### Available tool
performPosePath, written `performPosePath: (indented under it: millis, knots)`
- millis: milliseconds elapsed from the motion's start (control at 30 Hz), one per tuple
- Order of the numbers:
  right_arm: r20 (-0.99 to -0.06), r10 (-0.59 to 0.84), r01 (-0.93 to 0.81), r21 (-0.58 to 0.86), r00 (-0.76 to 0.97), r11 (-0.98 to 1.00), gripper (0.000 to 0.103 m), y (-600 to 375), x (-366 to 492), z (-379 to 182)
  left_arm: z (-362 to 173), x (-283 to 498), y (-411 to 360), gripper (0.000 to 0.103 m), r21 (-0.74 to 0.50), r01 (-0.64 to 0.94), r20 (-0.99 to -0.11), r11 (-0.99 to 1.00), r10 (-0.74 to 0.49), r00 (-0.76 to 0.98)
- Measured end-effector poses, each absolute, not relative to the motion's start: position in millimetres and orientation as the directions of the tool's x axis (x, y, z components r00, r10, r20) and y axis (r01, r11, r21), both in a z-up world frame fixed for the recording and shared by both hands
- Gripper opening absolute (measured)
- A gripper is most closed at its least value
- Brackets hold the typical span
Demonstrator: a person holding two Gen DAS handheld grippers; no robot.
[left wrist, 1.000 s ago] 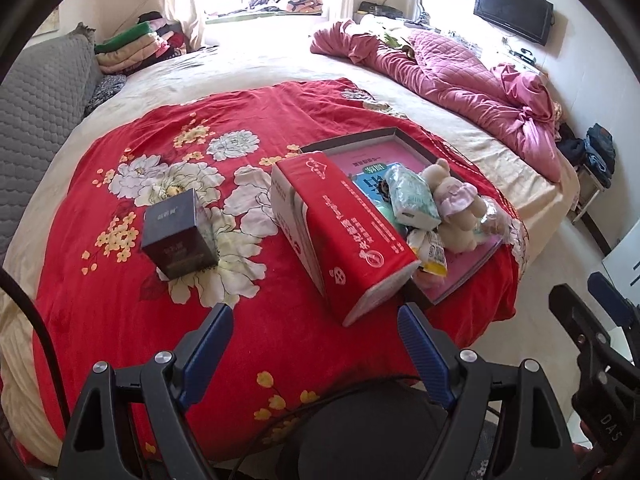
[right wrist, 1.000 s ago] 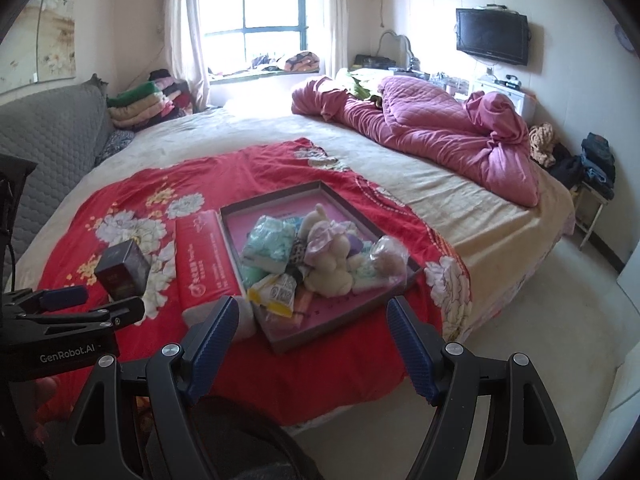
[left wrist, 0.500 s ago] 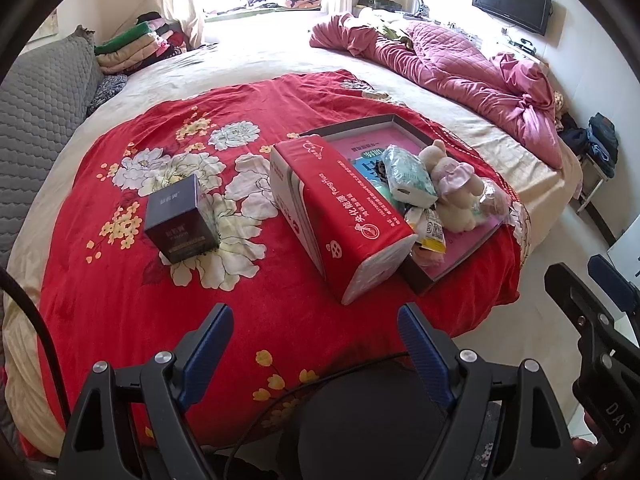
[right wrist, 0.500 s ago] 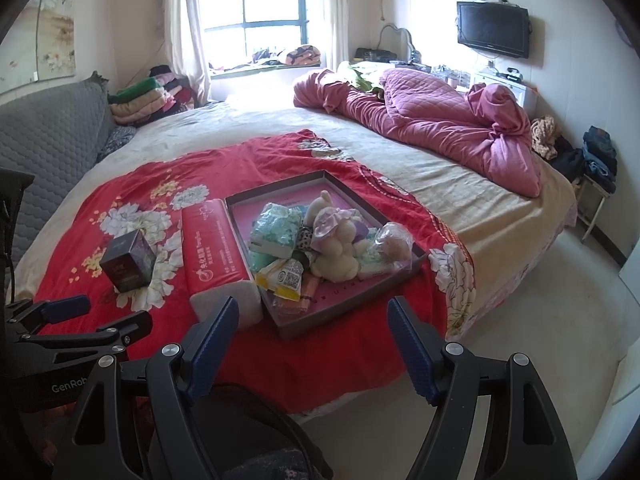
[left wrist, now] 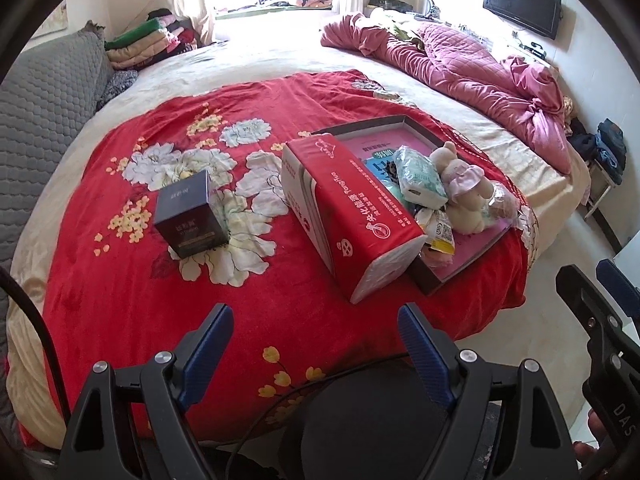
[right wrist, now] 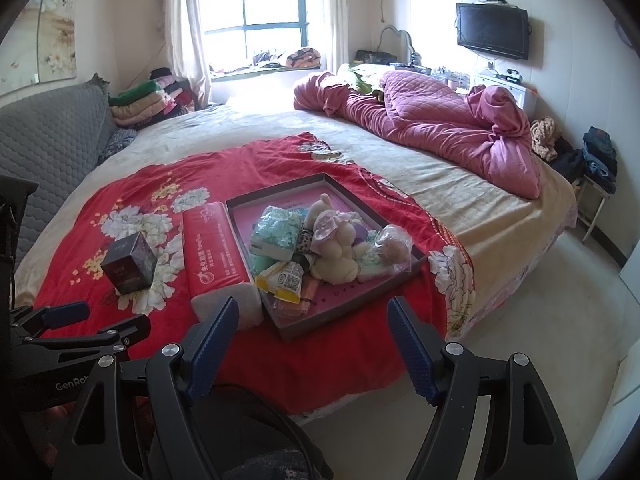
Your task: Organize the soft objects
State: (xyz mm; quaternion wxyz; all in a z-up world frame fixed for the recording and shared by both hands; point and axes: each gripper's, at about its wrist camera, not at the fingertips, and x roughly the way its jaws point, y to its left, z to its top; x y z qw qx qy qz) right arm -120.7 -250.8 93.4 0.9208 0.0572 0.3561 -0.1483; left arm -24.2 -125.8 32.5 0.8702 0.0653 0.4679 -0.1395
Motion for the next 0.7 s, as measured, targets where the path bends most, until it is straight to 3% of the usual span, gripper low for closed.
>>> performPosePath:
  millis: [400,700]
  knots:
    - [-0.674,-0.230,0.311,-0.001,0.702,0.950,0.078,-250,-120,94,26,-22,-130,0.083,0.008,0.294,-0.852,0.956,-0.148,0.503]
    - [-0.675,-0.228,0.309,-0.001,0.702,0.951,0.078,-249,-120,93,36,-29,-130,0.083,0.019,0.299,-0.817,0.954,-0.157,0.554]
